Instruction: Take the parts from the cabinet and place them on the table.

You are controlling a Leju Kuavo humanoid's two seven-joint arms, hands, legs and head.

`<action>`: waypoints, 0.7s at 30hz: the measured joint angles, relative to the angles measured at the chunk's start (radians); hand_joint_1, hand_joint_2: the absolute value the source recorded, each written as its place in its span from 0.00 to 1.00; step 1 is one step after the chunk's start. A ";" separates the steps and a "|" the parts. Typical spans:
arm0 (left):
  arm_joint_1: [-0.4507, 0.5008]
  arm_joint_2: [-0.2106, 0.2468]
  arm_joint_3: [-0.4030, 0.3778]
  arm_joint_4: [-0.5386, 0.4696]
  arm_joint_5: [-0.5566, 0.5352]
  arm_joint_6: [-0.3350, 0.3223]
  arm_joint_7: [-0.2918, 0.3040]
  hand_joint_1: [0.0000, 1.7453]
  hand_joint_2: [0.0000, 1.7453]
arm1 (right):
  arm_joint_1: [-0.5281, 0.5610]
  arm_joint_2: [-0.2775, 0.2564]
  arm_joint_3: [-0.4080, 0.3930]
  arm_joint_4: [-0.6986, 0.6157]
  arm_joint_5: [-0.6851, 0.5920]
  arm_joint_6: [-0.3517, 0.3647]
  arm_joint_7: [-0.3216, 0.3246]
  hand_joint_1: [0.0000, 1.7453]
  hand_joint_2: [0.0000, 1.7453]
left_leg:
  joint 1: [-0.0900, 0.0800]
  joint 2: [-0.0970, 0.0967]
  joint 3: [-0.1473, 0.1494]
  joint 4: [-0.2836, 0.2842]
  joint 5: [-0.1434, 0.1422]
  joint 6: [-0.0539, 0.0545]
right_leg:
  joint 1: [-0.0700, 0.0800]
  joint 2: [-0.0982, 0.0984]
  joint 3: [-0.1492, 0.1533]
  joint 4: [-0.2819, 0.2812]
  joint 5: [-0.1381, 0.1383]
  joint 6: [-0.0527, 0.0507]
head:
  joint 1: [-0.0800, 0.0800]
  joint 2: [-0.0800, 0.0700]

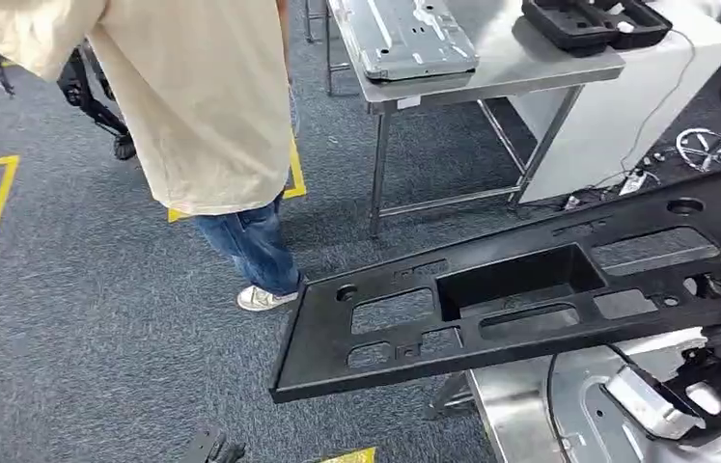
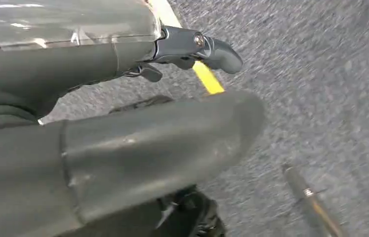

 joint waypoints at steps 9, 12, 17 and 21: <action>0.005 0.000 0.000 0.000 -0.003 -0.007 0.000 0.00 0.00 | 0.001 0.000 -0.029 0.025 0.006 0.000 0.023 1.00 1.00 | 0.005 0.123 -0.001 -0.018 0.011 0.017 | -0.001 -0.158 -0.053 0.160 -0.063 0.021 | 0.005 0.000; 0.001 0.000 0.000 0.000 -0.003 -0.007 -0.003 0.00 0.00 | 0.000 0.001 -0.034 0.028 0.007 0.000 0.029 1.00 1.00 | -0.007 0.152 0.001 -0.004 -0.001 0.000 | 0.014 -0.236 0.031 -0.005 -0.025 0.001 | 0.004 0.000; -0.008 0.001 0.000 0.000 0.000 -0.005 -0.008 0.00 0.00 | 0.003 0.000 -0.052 0.029 0.010 0.000 0.043 1.00 1.00 | 0.003 0.118 0.000 0.016 -0.031 -0.027 | 0.006 -0.174 0.025 -0.011 -0.015 -0.029 | 0.005 0.000; -0.001 0.001 0.000 0.000 0.000 -0.005 -0.009 0.00 0.00 | 0.003 0.002 -0.053 0.033 0.010 0.000 0.045 1.00 1.00 | 0.007 0.061 -0.122 0.292 -0.164 -0.035 | 0.006 -0.126 0.018 -0.009 -0.011 -0.037 | 0.004 0.000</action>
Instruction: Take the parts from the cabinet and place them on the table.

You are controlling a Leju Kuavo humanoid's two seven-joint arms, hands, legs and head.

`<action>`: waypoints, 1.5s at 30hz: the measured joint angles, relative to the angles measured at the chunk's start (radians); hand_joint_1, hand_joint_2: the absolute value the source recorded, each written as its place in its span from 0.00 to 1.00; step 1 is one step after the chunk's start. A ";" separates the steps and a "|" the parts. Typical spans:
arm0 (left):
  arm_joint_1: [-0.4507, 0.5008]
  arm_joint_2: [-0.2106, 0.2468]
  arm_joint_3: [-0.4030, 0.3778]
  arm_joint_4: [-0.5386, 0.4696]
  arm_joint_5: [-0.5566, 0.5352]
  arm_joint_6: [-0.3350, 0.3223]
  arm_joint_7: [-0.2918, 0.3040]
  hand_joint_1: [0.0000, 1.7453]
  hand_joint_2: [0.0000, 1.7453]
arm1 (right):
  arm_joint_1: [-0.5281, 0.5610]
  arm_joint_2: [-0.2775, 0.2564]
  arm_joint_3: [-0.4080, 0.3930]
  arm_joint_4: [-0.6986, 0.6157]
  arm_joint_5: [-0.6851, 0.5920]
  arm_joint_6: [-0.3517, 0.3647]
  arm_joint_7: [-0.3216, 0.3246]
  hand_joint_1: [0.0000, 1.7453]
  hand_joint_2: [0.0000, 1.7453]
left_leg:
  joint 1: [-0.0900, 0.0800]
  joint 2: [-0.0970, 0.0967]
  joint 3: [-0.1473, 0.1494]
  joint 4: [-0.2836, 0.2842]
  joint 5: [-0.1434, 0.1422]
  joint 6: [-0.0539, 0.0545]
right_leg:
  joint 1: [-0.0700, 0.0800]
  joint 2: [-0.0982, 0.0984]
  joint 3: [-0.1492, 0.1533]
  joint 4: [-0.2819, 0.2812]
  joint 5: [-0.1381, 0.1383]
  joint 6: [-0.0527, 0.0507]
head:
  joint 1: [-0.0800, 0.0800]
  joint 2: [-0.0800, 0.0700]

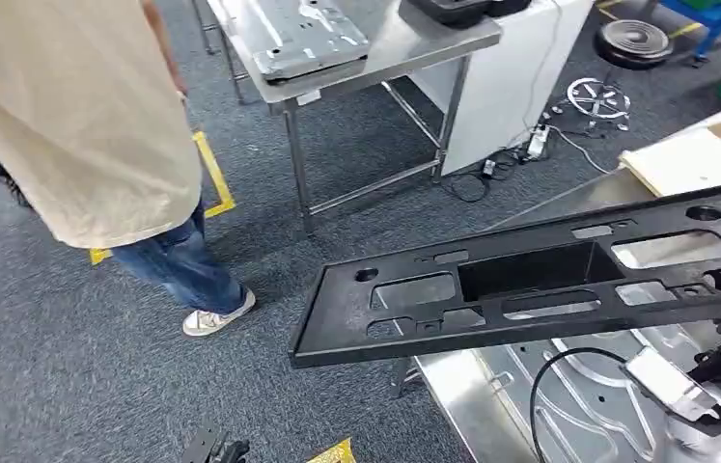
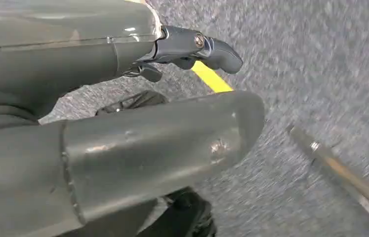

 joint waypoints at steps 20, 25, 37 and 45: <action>-0.001 -0.001 -0.001 0.000 0.002 -0.002 -0.020 0.00 0.00 | 0.010 -0.016 -0.071 0.024 0.019 0.000 0.065 1.00 1.00 | 0.000 0.075 0.127 -0.301 0.165 0.045 | -0.003 -0.079 -0.004 0.043 0.002 0.052 | 0.004 0.000; 0.000 -0.001 -0.001 0.000 0.003 -0.003 -0.022 0.00 0.00 | 0.004 -0.026 -0.077 0.030 0.025 0.000 0.079 1.00 1.00 | -0.011 0.105 0.131 -0.298 0.157 0.030 | 0.014 -0.095 0.003 0.006 -0.009 0.031 | 0.004 0.000; -0.003 -0.001 -0.001 0.000 0.003 -0.005 -0.023 0.00 0.00 | 0.004 -0.033 -0.081 0.035 0.034 0.000 0.092 1.00 1.00 | -0.013 0.126 0.136 -0.300 0.154 0.020 | 0.013 -0.072 0.000 0.004 -0.006 0.022 | 0.004 0.000; 0.003 -0.002 -0.003 -0.001 0.003 -0.008 -0.026 0.00 0.00 | -0.003 -0.094 -0.083 0.087 0.079 0.000 0.179 1.00 1.00 | 0.006 -0.042 0.110 -0.289 0.175 0.042 | -0.006 0.120 -0.021 0.013 0.011 0.043 | 0.003 0.000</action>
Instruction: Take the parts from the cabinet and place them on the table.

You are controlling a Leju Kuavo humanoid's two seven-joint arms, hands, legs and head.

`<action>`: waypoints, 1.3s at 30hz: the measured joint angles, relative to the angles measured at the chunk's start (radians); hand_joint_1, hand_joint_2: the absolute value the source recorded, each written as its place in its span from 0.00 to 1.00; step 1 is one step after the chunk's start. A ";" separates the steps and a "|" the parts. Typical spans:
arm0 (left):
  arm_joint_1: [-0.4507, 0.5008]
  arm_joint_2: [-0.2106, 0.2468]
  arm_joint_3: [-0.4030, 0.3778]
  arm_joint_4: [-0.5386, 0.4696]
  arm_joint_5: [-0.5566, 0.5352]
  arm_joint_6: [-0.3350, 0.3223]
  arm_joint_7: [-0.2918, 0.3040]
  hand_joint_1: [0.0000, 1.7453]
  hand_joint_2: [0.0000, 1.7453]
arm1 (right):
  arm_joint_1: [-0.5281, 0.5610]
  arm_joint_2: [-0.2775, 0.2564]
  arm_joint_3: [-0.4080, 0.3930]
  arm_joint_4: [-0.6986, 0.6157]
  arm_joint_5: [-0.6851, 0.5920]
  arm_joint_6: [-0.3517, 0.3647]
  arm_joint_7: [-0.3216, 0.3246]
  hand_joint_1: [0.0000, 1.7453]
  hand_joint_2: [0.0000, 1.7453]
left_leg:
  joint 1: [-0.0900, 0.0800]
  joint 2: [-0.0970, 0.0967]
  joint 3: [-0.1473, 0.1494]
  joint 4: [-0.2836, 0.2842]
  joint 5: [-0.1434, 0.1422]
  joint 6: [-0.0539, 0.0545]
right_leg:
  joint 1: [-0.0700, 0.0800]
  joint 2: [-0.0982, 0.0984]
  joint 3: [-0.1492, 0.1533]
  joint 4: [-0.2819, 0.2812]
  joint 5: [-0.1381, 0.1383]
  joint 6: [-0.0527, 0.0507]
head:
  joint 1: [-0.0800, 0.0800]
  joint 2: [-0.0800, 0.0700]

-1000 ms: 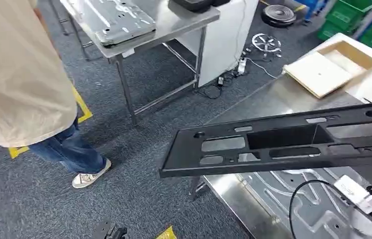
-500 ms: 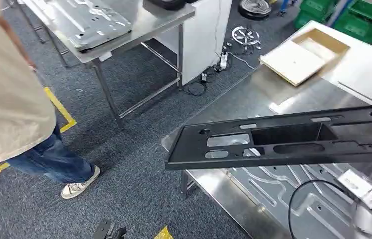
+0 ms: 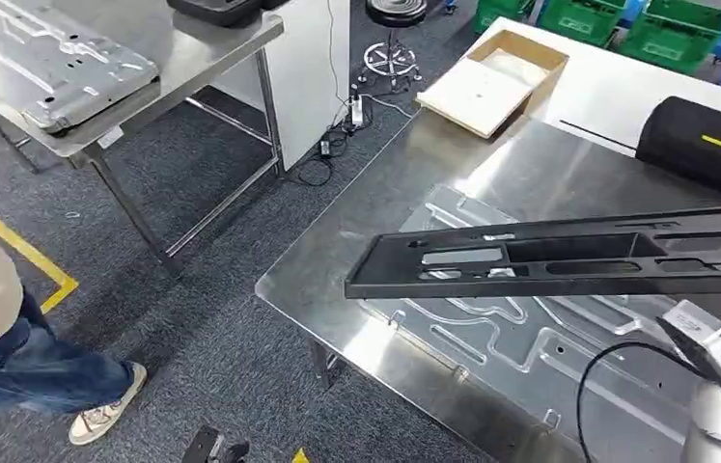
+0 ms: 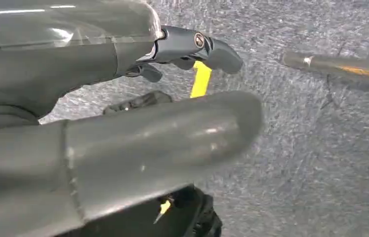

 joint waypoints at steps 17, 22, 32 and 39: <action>0.001 0.002 -0.006 -0.003 0.008 -0.002 -0.006 0.00 0.00 | 0.027 -0.055 0.002 0.033 0.009 0.000 0.132 1.00 1.00 | -0.013 0.078 0.002 0.043 -0.059 -0.031 | 0.009 -0.187 0.031 -0.026 -0.005 -0.036 | 0.003 0.000; 0.019 0.003 -0.006 -0.003 0.013 -0.001 -0.007 0.00 0.00 | 0.035 -0.072 0.016 0.050 0.008 0.000 0.156 1.00 1.00 | -0.012 0.041 -0.134 0.321 -0.164 -0.034 | 0.009 -0.158 0.029 -0.023 -0.005 -0.043 | 0.003 0.000; 0.025 0.019 -0.006 -0.003 0.037 -0.007 -0.044 0.00 0.00 | -0.020 -0.314 0.027 0.184 -0.718 0.462 0.464 1.00 1.00 | -0.013 0.034 -0.015 0.011 0.005 0.012 | 0.003 -0.137 0.010 0.021 -0.030 0.002 | 0.003 0.000; 0.028 0.030 -0.004 -0.002 0.039 -0.013 -0.046 0.00 0.00 | -0.134 -0.502 0.044 0.365 -0.964 0.595 0.590 1.00 1.00 | -0.020 0.032 -0.020 0.012 0.008 0.019 | 0.002 -0.141 -0.063 0.191 -0.077 0.009 | 0.003 0.000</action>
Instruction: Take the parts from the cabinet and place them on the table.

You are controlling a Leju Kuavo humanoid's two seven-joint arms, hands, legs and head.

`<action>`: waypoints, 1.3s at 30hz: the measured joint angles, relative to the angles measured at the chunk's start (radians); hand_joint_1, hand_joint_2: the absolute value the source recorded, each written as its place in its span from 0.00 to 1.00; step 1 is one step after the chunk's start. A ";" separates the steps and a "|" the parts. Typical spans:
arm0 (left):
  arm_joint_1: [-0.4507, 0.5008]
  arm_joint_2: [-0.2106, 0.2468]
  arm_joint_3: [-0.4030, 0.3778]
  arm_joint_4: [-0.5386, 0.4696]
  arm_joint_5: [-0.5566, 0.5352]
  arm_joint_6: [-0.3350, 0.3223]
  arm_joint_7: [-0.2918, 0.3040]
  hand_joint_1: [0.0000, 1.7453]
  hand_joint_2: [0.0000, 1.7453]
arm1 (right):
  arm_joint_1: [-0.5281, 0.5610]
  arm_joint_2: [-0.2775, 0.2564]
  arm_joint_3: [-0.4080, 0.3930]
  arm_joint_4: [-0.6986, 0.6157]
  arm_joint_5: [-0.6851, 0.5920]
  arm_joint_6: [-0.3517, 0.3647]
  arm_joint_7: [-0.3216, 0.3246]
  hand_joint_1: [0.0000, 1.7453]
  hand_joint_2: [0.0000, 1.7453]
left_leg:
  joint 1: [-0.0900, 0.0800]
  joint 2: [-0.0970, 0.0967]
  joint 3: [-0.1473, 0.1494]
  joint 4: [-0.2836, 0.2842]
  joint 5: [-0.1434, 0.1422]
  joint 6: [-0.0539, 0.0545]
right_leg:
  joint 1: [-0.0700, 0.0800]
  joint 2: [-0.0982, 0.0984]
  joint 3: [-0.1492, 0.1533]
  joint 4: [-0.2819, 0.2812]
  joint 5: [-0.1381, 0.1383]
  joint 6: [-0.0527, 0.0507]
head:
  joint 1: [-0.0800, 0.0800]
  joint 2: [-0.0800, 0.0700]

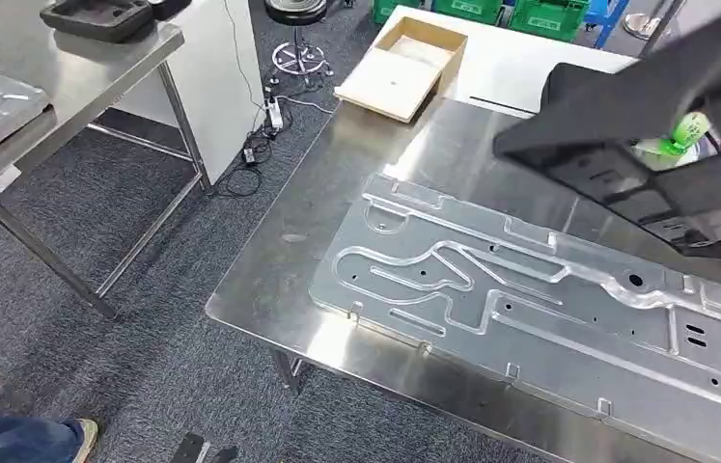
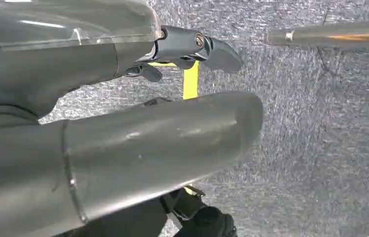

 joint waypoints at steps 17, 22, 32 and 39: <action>-0.003 0.016 0.016 0.006 0.016 -0.027 0.001 0.00 0.00 | -0.130 -0.243 0.107 0.207 -0.220 0.152 0.179 1.00 1.00 | -0.005 -0.003 -0.041 0.080 -0.003 -0.025 | 0.010 -0.005 0.098 -0.202 0.056 -0.045 | -0.001 0.000; -0.013 0.018 0.023 0.008 0.020 -0.042 -0.003 0.00 0.00 | -0.254 -0.410 0.251 0.281 -0.362 0.263 0.259 1.00 1.00 | -0.013 -0.006 -0.011 -0.004 0.005 -0.006 | 0.008 -0.004 0.085 -0.192 0.057 -0.020 | -0.001 0.000; -0.029 0.004 0.024 0.009 -0.003 -0.014 0.000 0.00 1.00 | -0.404 -0.555 0.459 0.313 -0.503 0.350 0.273 0.00 1.00 | 0.008 -0.003 0.003 -0.014 0.009 -0.008 | -0.025 -0.008 0.055 -0.129 0.066 0.026 | 0.000 0.000; -0.036 0.005 0.024 0.009 0.019 -0.034 -0.008 0.00 0.00 | -0.505 -0.602 0.582 0.317 -0.551 0.393 0.289 0.00 1.00 | 0.005 -0.005 -0.009 0.015 -0.022 -0.047 | -0.016 -0.005 0.081 -0.197 0.064 -0.022 | 0.000 0.000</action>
